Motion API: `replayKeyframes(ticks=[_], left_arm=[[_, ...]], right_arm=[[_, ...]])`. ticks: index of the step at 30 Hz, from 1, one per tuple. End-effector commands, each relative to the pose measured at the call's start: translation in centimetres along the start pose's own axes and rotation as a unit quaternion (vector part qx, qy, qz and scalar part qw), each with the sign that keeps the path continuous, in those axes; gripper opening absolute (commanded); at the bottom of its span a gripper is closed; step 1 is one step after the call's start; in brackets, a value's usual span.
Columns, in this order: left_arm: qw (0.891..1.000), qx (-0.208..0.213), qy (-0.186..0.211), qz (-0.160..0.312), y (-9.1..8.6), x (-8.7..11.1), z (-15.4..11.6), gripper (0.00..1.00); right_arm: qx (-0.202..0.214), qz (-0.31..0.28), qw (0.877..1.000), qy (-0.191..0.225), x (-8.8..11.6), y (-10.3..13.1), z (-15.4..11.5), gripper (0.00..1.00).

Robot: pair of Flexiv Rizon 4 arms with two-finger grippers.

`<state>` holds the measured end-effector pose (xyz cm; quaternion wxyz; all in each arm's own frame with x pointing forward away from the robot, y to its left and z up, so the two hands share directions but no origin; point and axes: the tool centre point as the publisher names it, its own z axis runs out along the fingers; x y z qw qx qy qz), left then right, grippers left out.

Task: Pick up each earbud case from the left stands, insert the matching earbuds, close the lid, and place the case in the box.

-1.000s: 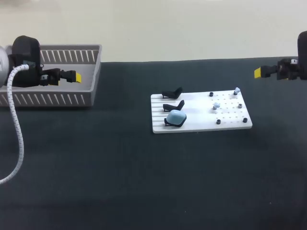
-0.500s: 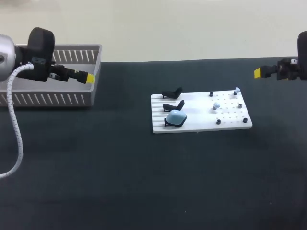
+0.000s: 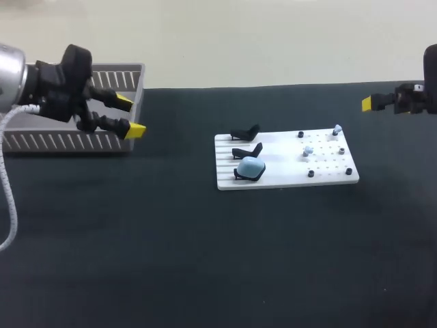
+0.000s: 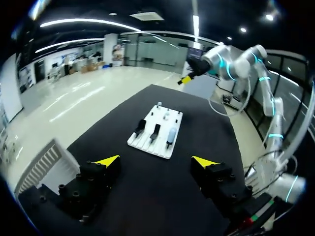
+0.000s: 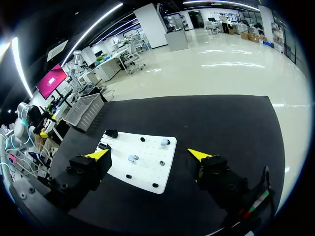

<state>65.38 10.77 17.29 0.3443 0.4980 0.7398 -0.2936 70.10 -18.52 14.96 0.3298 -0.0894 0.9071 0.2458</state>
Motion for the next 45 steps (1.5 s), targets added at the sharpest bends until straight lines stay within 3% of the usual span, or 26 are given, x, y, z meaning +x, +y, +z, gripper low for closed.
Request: replayKeyframes(ticks=[1, 14, 23, 37, 45], left_arm=[[0.978, 0.132, 0.040, 0.158, 0.5, 0.1, -0.1, 1.00], [0.978, 0.132, 0.040, 0.158, 0.5, 0.1, -0.1, 1.00], [0.983, 0.121, -0.003, 0.140, -1.4, 1.4, 3.9, 1.00], [0.981, 0.125, -0.019, 0.147, -4.0, 1.8, 9.6, 1.00], [0.978, 0.126, -0.020, 0.167, -4.7, 1.6, 11.5, 1.00]], right_arm=[[0.000, 0.000, 1.000, 0.000, 0.0, 0.0, 0.0, 1.00], [0.000, 0.000, 1.000, 0.000, 0.0, 0.0, 0.0, 1.00], [0.000, 0.000, 1.000, 0.000, 0.0, 0.0, 0.0, 1.00], [0.000, 0.000, 1.000, 0.000, 0.0, 0.0, 0.0, 1.00], [0.000, 0.000, 1.000, 0.000, 0.0, 0.0, 0.0, 1.00]])
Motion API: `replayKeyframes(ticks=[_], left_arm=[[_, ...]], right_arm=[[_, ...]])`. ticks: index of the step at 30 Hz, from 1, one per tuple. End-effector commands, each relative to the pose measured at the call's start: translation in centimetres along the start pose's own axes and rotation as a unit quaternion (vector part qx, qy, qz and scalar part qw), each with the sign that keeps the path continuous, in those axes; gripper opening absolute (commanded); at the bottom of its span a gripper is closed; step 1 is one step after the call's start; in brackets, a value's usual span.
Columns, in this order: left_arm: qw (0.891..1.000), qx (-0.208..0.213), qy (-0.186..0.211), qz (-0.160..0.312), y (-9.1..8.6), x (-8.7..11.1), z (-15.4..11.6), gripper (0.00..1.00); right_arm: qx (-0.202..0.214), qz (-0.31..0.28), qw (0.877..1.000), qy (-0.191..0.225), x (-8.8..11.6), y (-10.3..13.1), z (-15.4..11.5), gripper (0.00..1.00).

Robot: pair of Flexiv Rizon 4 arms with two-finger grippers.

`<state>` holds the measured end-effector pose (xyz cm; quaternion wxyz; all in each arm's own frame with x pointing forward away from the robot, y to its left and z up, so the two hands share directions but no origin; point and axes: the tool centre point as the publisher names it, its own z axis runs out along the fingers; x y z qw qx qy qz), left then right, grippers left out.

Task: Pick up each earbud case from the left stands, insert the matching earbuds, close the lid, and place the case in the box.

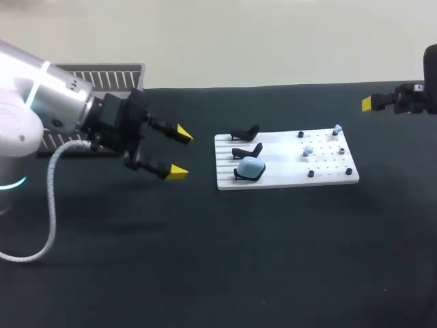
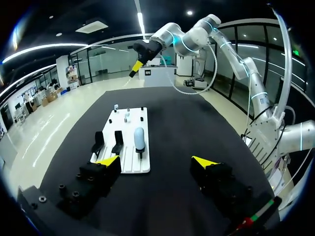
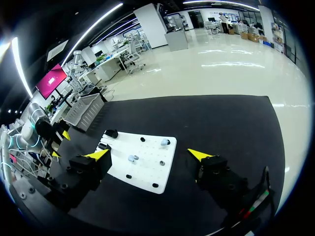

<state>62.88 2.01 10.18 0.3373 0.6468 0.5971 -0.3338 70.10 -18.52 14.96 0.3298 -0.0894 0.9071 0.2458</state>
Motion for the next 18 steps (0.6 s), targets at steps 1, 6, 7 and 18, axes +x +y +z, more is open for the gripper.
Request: replayKeyframes(ticks=[1, 6, 7, 18], left_arm=[[1.000, 0.001, 0.000, 0.003, 0.3, 0.0, 1.3, 1.00], [1.000, 0.002, -0.004, 0.003, 1.0, 0.3, 2.4, 0.93], [1.000, 0.001, -0.004, 0.000, 1.1, 0.4, 2.6, 0.82], [1.000, 0.003, -0.017, -0.010, 2.6, 1.4, 4.7, 0.64]], right_arm=[[0.000, 0.000, 1.000, 0.000, 0.0, 0.0, 0.0, 1.00], [0.000, 0.000, 1.000, 0.000, 0.0, 0.0, 0.0, 1.00], [0.000, 0.000, 1.000, 0.000, 0.0, 0.0, 0.0, 1.00], [0.000, 0.000, 1.000, 0.000, 0.0, 0.0, 0.0, 1.00]])
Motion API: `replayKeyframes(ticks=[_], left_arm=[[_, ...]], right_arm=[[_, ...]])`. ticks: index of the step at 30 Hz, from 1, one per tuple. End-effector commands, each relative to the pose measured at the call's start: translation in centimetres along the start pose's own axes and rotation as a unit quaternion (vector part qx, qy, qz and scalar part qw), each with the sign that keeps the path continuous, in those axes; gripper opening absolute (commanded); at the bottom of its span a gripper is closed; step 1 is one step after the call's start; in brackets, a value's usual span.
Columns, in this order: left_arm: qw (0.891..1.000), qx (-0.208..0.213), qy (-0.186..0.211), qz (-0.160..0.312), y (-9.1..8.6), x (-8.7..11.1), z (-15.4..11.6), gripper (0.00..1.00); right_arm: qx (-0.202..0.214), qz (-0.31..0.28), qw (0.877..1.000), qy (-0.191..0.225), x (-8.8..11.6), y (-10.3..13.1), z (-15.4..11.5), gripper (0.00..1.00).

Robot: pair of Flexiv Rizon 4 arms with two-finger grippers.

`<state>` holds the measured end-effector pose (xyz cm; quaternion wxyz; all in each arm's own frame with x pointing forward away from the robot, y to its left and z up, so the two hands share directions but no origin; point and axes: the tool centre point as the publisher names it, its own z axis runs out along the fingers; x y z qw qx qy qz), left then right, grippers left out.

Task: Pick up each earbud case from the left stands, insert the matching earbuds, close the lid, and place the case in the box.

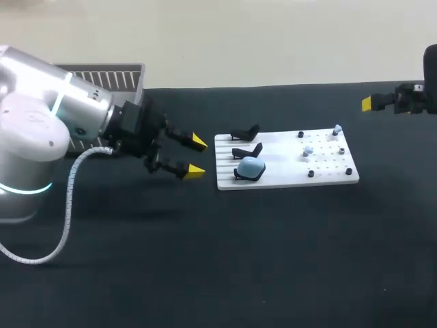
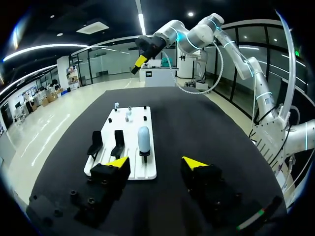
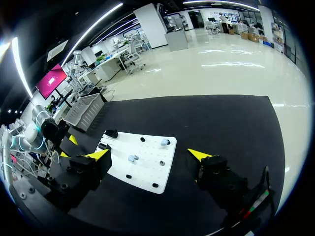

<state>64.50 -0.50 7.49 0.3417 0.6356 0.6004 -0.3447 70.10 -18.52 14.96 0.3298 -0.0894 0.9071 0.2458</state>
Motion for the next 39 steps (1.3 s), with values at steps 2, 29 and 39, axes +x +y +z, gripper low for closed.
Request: replayKeyframes(ticks=[2, 29, 39], left_arm=[[1.000, 0.005, -0.008, -0.003, 1.2, 0.4, 1.5, 0.60], [0.999, 0.033, -0.027, -0.012, 2.5, 0.4, 6.5, 0.64], [0.999, 0.039, -0.037, -0.010, 2.7, 0.3, 7.6, 0.60]], right_arm=[[0.000, 0.000, 1.000, 0.000, 0.0, 0.0, 0.0, 1.00], [0.000, 0.000, 1.000, 0.000, 0.0, 0.0, 0.0, 1.00], [0.000, 0.000, 1.000, 0.000, 0.0, 0.0, 0.0, 1.00]])
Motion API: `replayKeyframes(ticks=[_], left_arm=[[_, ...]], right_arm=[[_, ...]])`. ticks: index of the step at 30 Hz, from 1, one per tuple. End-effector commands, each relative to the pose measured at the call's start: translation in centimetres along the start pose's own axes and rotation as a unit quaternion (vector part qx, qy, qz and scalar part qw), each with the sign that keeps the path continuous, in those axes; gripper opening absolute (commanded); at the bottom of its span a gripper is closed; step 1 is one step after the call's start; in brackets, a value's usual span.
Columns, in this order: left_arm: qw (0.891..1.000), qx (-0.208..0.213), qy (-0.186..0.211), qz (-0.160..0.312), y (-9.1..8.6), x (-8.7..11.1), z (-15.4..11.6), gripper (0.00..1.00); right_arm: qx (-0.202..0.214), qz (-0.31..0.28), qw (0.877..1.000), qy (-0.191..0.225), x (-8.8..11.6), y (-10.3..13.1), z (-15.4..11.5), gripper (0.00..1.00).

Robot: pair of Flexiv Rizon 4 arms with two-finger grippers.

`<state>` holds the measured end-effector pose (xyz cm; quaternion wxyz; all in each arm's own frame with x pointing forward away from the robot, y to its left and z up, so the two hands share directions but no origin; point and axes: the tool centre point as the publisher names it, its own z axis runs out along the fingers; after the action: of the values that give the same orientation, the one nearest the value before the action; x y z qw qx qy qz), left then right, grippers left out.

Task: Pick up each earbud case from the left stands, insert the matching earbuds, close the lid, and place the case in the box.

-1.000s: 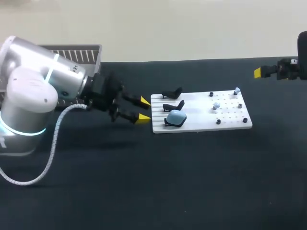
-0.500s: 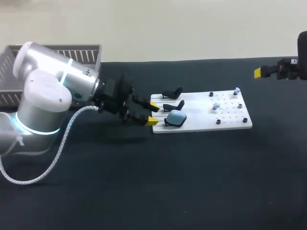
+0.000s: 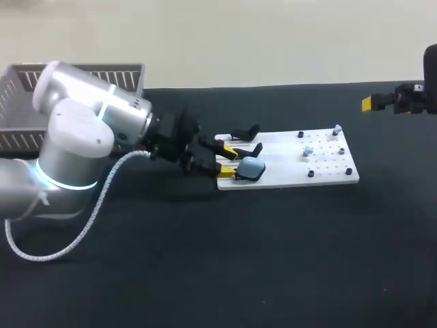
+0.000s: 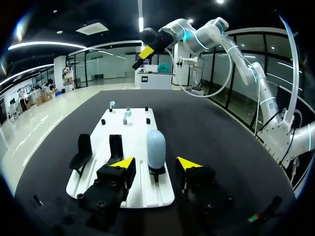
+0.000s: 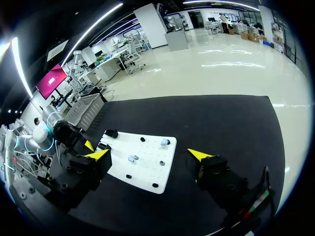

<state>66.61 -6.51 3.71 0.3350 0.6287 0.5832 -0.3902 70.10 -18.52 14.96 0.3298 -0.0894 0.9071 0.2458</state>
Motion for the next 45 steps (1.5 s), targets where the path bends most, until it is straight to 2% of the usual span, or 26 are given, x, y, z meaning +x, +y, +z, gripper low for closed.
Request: replayKeyframes(ticks=[1, 10, 12, 15, 18, 20, 27, 28, 29, 45], left_arm=[[1.000, 0.005, -0.005, 0.002, 0.4, 0.2, 0.6, 0.60], [1.000, 0.012, -0.013, 0.004, 0.1, 0.1, 1.6, 0.56], [1.000, 0.013, -0.013, 0.003, 0.1, 0.1, 1.8, 0.60], [1.000, 0.013, -0.016, 0.001, 0.1, 0.2, 1.8, 0.61], [1.000, 0.011, -0.020, 0.000, 0.0, 0.2, 1.9, 0.50], [1.000, 0.012, -0.021, 0.002, 0.0, 0.2, 1.9, 0.48], [1.000, 0.020, -0.021, 0.005, 0.0, 0.1, 2.3, 0.49], [1.000, 0.021, -0.021, 0.005, 0.0, 0.1, 2.4, 0.55], [1.000, 0.022, -0.021, 0.004, 0.0, 0.2, 2.4, 0.57], [0.999, 0.030, -0.030, 0.002, 0.4, -0.1, 2.9, 0.49]], right_arm=[[0.000, 0.000, 1.000, 0.000, 0.0, 0.0, 0.0, 1.00], [0.000, 0.000, 1.000, 0.000, 0.0, 0.0, 0.0, 1.00], [0.000, 0.000, 1.000, 0.000, 0.0, 0.0, 0.0, 1.00], [0.000, 0.000, 1.000, 0.000, 0.0, 0.0, 0.0, 1.00], [0.000, 0.000, 1.000, 0.000, 0.0, 0.0, 0.0, 1.00], [0.000, 0.000, 1.000, 0.000, 0.0, 0.0, 0.0, 1.00], [0.000, 0.000, 1.000, 0.000, 0.0, 0.0, 0.0, 1.00], [0.000, 0.000, 1.000, 0.000, 0.0, 0.0, 0.0, 1.00], [0.000, 0.000, 1.000, 0.000, 0.0, 0.0, 0.0, 1.00], [0.000, 0.000, 1.000, 0.000, 0.0, 0.0, 0.0, 1.00]])
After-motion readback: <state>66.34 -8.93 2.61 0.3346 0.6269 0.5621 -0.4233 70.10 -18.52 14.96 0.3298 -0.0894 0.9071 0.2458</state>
